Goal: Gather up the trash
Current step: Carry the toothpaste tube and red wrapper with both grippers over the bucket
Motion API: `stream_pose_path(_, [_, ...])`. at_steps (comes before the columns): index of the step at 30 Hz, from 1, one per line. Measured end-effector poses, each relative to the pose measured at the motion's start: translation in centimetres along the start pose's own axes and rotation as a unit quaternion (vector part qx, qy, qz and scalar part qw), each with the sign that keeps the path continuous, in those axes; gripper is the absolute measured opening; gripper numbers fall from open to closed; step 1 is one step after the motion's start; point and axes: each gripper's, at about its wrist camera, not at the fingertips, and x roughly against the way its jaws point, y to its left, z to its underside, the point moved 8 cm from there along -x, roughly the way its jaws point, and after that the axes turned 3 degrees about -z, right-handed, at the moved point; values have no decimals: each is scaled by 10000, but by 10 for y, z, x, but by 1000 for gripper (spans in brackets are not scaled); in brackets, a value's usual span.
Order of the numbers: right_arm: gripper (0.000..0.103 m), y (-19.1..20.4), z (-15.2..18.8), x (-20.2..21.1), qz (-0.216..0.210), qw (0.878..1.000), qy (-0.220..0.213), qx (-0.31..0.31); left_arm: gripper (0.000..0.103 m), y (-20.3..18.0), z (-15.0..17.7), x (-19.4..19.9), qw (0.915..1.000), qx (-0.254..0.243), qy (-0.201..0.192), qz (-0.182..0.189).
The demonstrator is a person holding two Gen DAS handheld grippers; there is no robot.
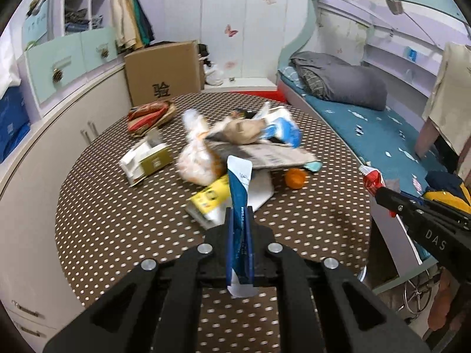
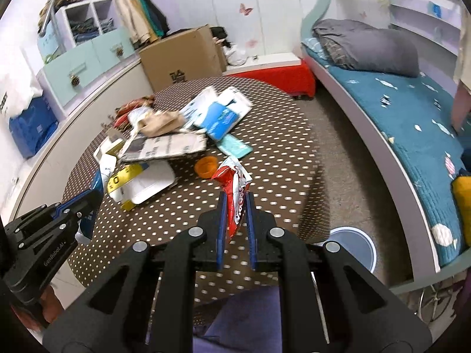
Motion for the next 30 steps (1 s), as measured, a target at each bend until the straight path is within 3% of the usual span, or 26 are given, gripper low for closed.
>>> stream_pose_path(14, [13, -86, 7, 43, 672, 9948, -291, -707, 7, -108, -13, -5, 9940, -814, -96, 726])
stream_pose_path(30, [13, -192, 41, 78, 1429, 9760, -256, -1621, 7, -245, 1, -24, 9707, -1815, 190, 1564])
